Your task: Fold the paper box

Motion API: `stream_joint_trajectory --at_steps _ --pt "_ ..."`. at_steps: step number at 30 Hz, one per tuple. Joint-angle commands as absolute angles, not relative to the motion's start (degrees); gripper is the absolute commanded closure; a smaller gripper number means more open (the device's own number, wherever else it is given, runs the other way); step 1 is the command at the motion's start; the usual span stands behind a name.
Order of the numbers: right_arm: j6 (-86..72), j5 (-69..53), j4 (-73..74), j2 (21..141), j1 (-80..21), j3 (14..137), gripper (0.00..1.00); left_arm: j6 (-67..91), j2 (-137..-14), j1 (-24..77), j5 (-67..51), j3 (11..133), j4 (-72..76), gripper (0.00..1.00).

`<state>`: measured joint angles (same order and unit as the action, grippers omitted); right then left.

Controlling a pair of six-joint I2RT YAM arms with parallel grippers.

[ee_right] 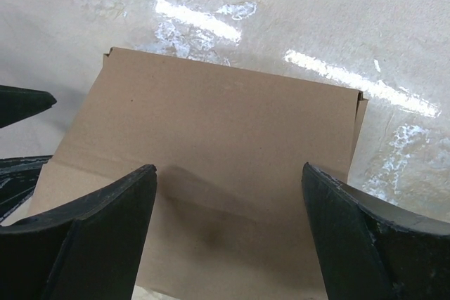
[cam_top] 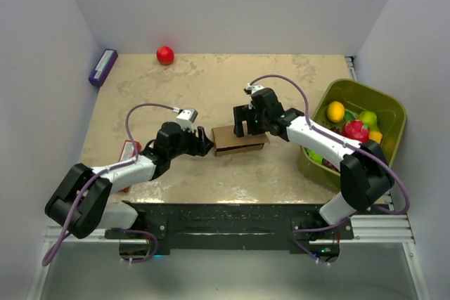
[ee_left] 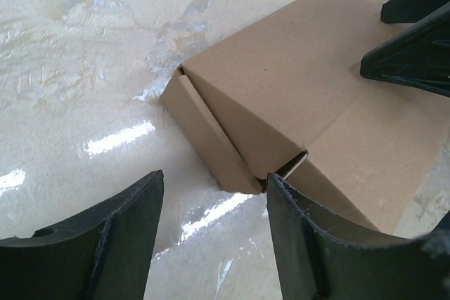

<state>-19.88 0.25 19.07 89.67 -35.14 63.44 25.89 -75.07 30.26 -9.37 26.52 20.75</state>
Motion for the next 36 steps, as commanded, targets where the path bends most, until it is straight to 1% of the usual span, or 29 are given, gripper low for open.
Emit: stream_joint_trajectory --at_steps 1,5,13,26,29,30,32,36 --pt "-20.04 -3.6 17.67 89.39 -33.23 63.9 0.11 25.57 -76.99 29.71 -11.07 26.37 29.34 0.36" --pt "-19.95 -5.45 16.88 89.65 -31.82 62.93 0.1 25.58 -79.27 29.53 -11.69 25.84 32.51 0.36" --pt "-20.83 -8.79 15.03 90.97 -31.38 61.09 0.11 25.4 -85.42 29.36 -14.59 26.02 38.14 0.36" --pt "-21.53 -9.93 14.41 91.84 -31.38 58.54 0.12 27.25 -89.47 29.44 -17.31 25.4 44.82 0.37" --pt "-21.62 -9.93 14.41 92.02 -31.29 58.71 0.12 27.07 -89.21 29.44 -15.75 25.57 42.73 0.36" --pt "-21.71 -9.67 14.5 91.76 -31.29 58.8 0.12 26.55 -88.16 29.36 -14.69 26.19 39.32 0.36" --pt "-21.62 -8.62 14.94 90.71 -31.2 59.15 0.12 26.11 -86.49 29.09 -12.58 26.54 35.96 0.31" --pt "-20.22 -7.74 17.83 88.51 -31.11 60.99 0.1 25.14 -79.48 28.56 -10.55 27.51 27.72 0.27"
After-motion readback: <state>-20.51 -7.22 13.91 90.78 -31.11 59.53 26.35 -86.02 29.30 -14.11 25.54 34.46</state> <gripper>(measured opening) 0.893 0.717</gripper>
